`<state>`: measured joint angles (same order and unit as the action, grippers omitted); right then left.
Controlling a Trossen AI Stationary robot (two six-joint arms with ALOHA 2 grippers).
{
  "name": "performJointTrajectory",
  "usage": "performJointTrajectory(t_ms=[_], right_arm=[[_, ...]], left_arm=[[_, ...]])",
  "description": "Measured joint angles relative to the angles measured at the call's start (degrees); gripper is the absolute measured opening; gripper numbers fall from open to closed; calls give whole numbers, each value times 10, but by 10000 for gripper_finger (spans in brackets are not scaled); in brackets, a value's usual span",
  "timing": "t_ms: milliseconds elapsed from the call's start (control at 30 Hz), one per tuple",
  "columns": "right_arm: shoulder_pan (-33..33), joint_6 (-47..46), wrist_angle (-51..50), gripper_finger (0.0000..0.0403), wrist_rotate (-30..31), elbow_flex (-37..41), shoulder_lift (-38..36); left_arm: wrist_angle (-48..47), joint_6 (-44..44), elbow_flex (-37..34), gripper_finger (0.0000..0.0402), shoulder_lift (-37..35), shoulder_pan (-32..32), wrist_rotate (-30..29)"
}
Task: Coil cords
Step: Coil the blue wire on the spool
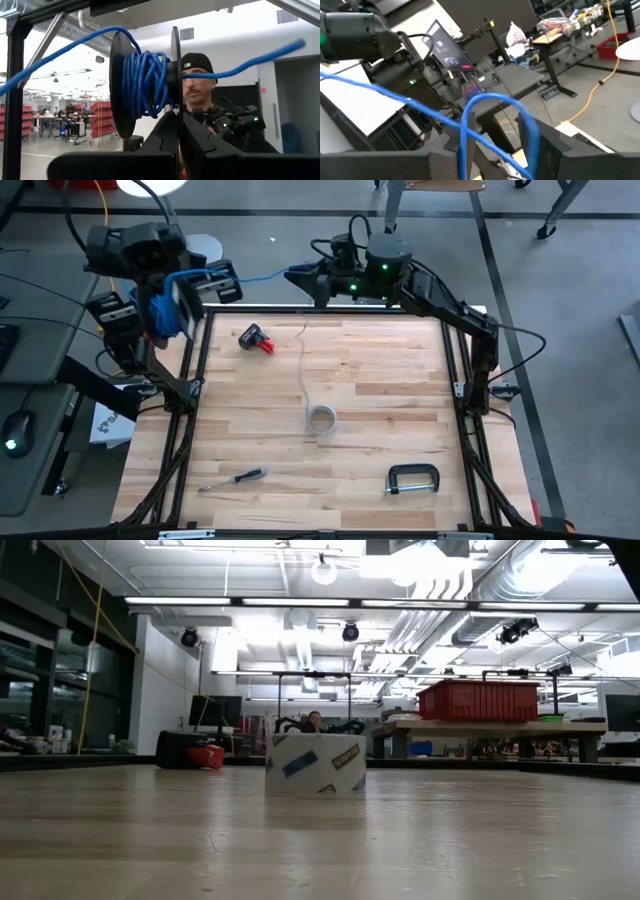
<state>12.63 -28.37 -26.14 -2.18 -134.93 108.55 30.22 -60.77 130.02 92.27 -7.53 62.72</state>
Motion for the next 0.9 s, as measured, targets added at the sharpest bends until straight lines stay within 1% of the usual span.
performJointTrajectory(t_ms=[133, 333, 433, 533, 633, 733, 900], right_arm=[[5, 1, 0, 141, 0, 0, 0], [5, -14, 90, 141, -87, -1, -4], [5, -14, 107, 141, -144, -1, -4], [5, -13, 105, 141, -157, -1, -5], [5, -8, 84, 141, -165, -1, -7], [8, -5, 43, 141, -154, -1, -7], [9, 28, -66, 141, -152, -1, -7]], left_arm=[[-1, 5, 0, 1, -3, 0, -2], [0, 15, 0, 1, -9, -18, -4], [-2, 33, 0, 1, -11, -36, -32], [-2, 61, 0, 1, -14, -57, -64], [-1, 94, 0, 1, -20, -74, -105], [0, 122, 0, 1, -23, -87, -139], [-1, 168, -1, 1, -34, -111, -176]])
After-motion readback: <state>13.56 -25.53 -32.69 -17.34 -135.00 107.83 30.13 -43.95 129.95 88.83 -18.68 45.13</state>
